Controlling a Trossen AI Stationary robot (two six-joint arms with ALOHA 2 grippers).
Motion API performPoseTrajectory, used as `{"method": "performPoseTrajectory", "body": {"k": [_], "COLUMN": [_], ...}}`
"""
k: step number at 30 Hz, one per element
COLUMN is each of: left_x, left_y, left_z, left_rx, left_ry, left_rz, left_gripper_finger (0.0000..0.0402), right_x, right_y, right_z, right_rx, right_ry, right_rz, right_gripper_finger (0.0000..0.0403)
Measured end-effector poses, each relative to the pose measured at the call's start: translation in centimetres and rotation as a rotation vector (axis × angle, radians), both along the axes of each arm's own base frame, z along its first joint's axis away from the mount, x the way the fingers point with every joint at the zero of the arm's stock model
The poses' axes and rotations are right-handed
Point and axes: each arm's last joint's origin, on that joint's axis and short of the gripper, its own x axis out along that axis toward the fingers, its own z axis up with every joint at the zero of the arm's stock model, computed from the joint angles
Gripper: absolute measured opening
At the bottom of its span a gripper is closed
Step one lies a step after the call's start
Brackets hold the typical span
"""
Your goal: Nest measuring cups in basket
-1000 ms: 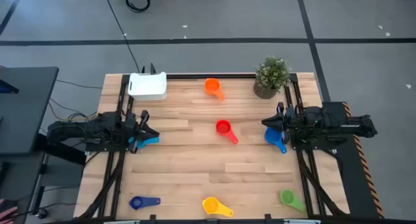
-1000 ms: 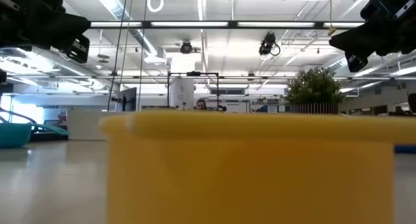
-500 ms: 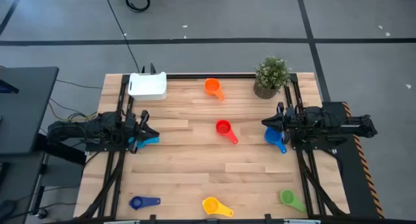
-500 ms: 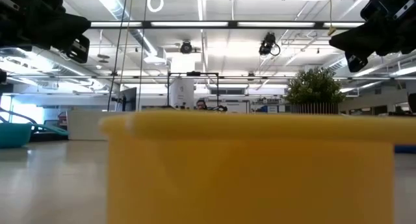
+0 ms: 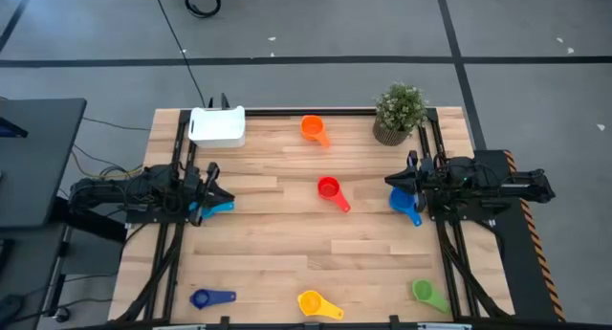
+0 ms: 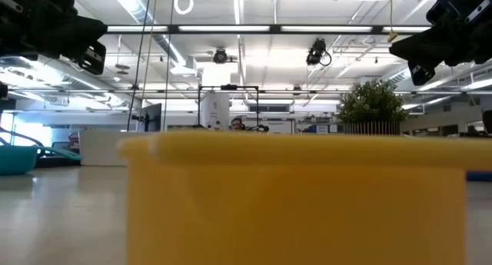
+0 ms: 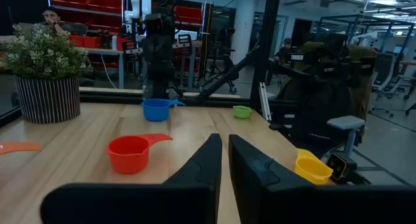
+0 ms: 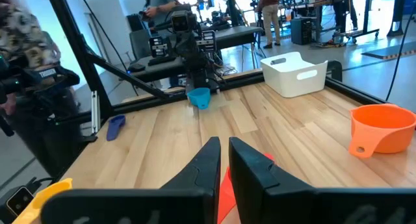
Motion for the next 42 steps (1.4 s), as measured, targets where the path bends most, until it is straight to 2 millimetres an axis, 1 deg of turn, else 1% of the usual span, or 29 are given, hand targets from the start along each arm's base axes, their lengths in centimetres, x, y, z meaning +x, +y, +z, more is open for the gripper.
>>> {"method": "performPoseTrajectory", "body": {"k": [10,14,17,38,42], "left_x": [0.0,-0.01,-0.04,-0.03,-0.01], "left_y": [0.0,0.0,0.01,0.04,0.22], "left_z": [0.04,0.22,0.41,0.39,0.4], "left_rx": [-0.01,-0.129,-0.186,-0.189,-0.196], "left_ry": [-0.002,-0.001,-0.011,-0.01,-0.015], "left_rz": [0.0,-0.01,-0.012,-0.003,0.06], "left_gripper_finger": [0.0036,0.0036,0.0036,0.0036,0.0036], "right_x": [0.0,0.0,0.0,0.0,0.0], "right_y": [0.0,0.0,0.0,0.0,0.0], "right_z": [0.0,0.0,0.0,0.07,0.07], "right_rx": [0.0,0.0,0.0,0.0,0.0], "right_ry": [0.0,0.0,0.0,-0.007,-0.007], "right_rz": [0.0,0.0,0.0,0.0,0.0], "right_gripper_finger": [0.0038,0.0038,0.0038,0.0038,0.0038]}}
